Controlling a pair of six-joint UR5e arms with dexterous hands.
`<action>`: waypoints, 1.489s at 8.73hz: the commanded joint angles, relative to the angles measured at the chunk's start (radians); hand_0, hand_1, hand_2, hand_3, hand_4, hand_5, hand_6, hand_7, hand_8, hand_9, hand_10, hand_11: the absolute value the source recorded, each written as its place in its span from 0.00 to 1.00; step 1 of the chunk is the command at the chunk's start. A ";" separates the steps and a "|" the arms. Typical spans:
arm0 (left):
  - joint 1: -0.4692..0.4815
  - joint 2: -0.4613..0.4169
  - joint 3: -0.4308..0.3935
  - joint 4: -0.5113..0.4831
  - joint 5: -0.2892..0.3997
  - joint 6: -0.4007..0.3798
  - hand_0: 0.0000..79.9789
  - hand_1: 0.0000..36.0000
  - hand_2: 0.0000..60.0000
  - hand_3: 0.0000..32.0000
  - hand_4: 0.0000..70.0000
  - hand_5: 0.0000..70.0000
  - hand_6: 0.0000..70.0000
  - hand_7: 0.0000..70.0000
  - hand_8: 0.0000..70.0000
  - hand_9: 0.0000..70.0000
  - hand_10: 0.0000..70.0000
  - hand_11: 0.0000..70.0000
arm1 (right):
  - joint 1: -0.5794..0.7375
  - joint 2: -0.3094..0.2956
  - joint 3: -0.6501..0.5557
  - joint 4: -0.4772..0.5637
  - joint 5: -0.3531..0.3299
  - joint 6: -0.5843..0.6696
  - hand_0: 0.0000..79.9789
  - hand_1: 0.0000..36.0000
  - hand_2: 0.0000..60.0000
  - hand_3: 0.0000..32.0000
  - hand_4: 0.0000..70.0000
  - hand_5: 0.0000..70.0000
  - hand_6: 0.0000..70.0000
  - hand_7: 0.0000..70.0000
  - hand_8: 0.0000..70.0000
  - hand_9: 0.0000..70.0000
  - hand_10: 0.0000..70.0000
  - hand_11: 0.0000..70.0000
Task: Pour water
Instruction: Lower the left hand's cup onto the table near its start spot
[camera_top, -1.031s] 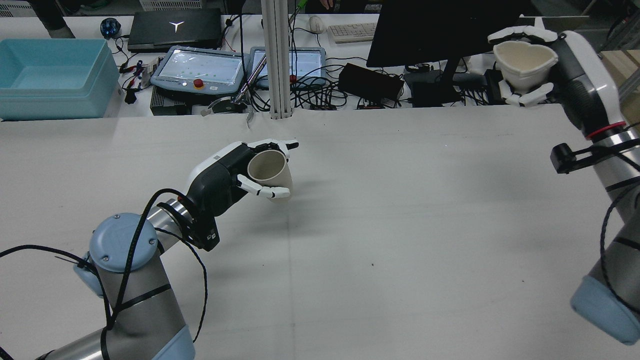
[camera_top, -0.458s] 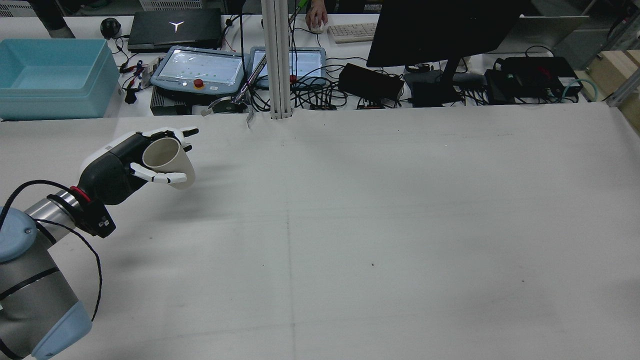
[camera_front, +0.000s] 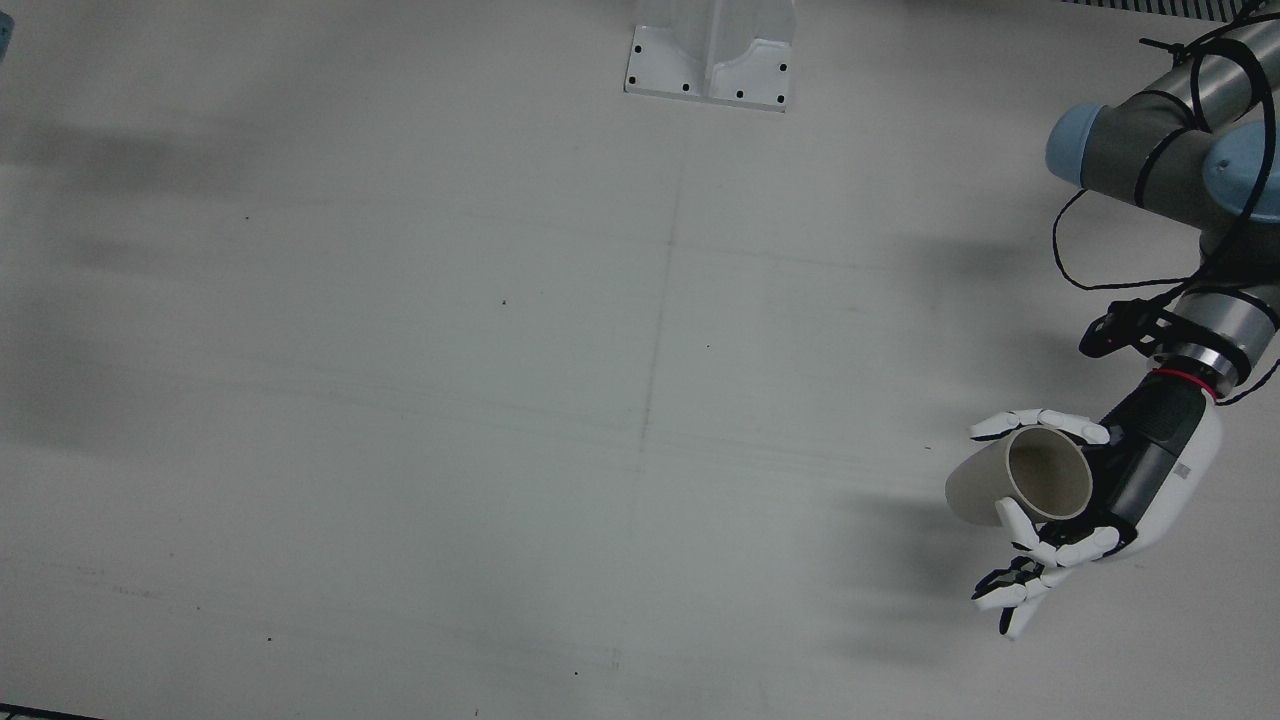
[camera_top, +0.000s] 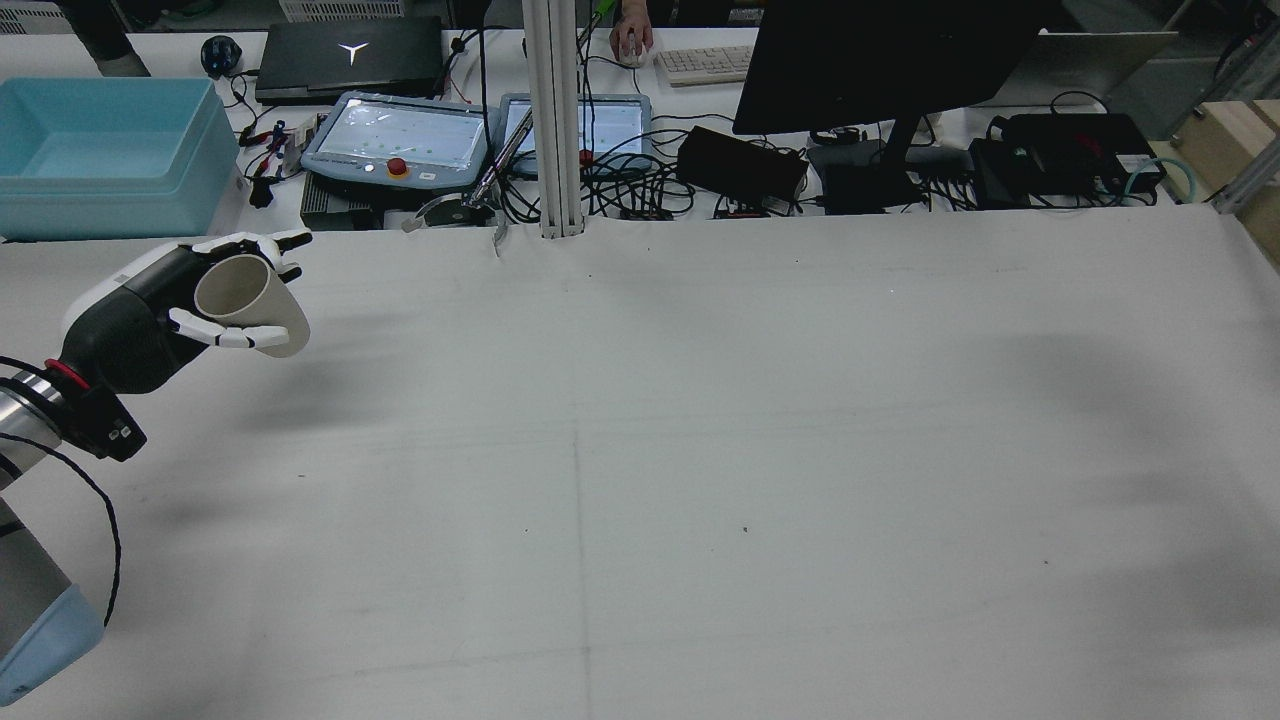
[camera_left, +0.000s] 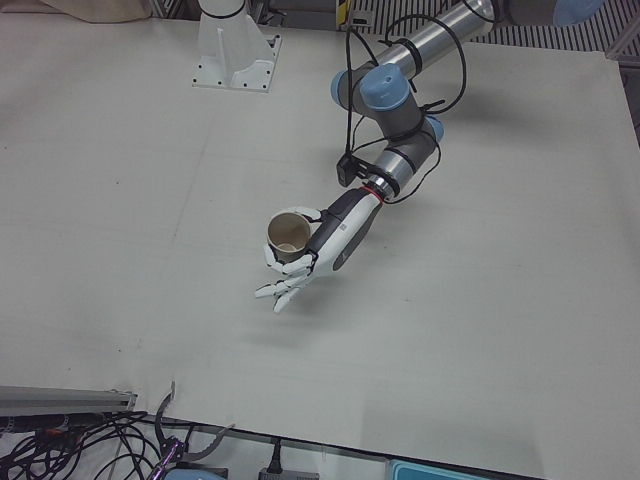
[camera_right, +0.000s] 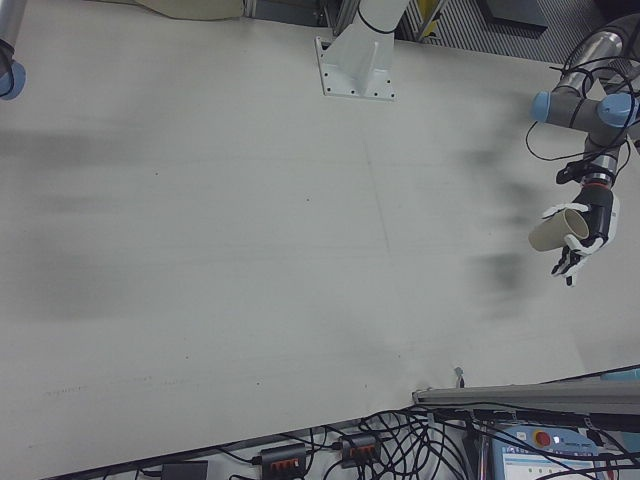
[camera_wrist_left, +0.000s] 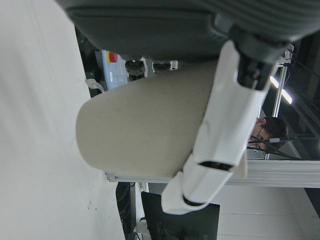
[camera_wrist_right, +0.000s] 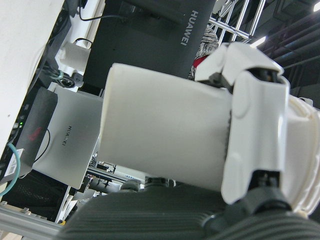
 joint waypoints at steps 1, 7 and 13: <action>0.005 0.041 0.157 -0.164 0.001 0.060 1.00 1.00 1.00 0.00 0.71 1.00 0.24 0.20 0.08 0.05 0.11 0.23 | -0.067 0.133 -0.273 0.127 0.044 -0.061 0.83 1.00 1.00 0.00 0.61 0.32 0.90 1.00 0.87 1.00 0.00 0.00; 0.007 0.133 0.289 -0.327 0.001 0.136 1.00 1.00 1.00 0.00 0.70 1.00 0.25 0.20 0.09 0.06 0.12 0.23 | -0.303 0.141 -0.277 0.122 0.307 -0.073 0.86 1.00 1.00 0.00 0.64 0.32 0.91 1.00 0.85 1.00 0.00 0.00; 0.010 0.154 0.380 -0.443 -0.002 0.168 1.00 0.73 0.00 0.00 0.55 0.00 0.16 0.11 0.03 0.00 0.01 0.05 | -0.341 0.127 -0.278 0.121 0.301 -0.099 0.96 0.88 0.37 0.00 0.39 0.22 0.61 0.72 0.50 0.64 0.00 0.00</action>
